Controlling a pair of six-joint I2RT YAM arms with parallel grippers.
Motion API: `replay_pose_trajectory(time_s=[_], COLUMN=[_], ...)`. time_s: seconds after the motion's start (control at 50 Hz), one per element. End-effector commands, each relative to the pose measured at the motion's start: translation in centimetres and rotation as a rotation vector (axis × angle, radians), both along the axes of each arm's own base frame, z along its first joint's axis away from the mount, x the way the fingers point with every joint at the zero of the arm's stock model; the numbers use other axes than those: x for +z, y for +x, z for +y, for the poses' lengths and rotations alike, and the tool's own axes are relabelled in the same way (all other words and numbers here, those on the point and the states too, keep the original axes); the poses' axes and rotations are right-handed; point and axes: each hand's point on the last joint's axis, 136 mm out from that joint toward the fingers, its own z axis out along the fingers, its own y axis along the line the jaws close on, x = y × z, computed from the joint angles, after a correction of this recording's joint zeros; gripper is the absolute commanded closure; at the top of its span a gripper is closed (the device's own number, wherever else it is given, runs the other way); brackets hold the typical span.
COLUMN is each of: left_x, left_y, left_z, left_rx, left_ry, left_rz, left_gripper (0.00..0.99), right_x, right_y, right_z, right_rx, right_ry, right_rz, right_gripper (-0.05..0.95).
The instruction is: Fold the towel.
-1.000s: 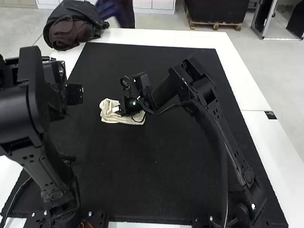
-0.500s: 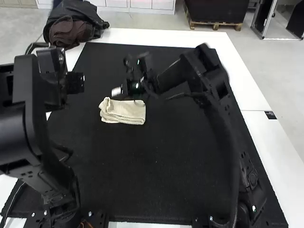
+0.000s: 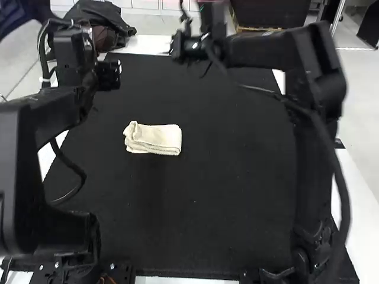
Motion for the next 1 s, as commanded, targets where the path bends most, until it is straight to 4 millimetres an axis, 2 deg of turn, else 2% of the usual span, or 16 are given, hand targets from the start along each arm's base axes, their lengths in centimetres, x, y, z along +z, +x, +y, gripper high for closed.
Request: replay_pose_trajectory(time_s=[0.0,0.12,0.28,0.5,0.68,0.88,0.98], left_x=[3.9,5.5,6.9,8.4,10.2,13.1,13.8], left_y=[-0.5,-1.5,-2.9,-5.0,-7.2,-10.1,-11.3], left_z=[-1.0,-2.4,-2.7,-3.0,-3.1,-3.8,-3.9], left_rx=[-0.006,-0.035,-0.04,-0.043,-0.035,-0.067,-0.069], left_ry=[0.0,-0.001,0.001,0.004,0.011,0.007,-0.003], left_rz=[-0.09,-0.114,-0.14,-0.171,-0.241,-0.351,-0.385], left_gripper=[0.026,0.026,0.028,0.03,0.03,0.03,0.03], right_x=[5.5,8.0,10.6,12.6,14.9,16.8,17.6], right_y=[-0.6,-2.4,-4.8,-7.8,-12.5,-17.3,-19.6], right_z=[-3.7,-6.5,-10.4,-15.9,-20.5,-23.5,-25.1], right_rx=[-0.05,-0.081,-0.141,-0.229,-0.291,-0.331,-0.367], right_ry=[0.06,0.09,0.159,0.192,0.235,0.304,0.321], right_rz=[-0.056,-0.069,-0.074,-0.125,-0.232,-0.316,-0.385], right_gripper=[0.92,0.92,0.92,0.92,0.92,0.92,0.9])
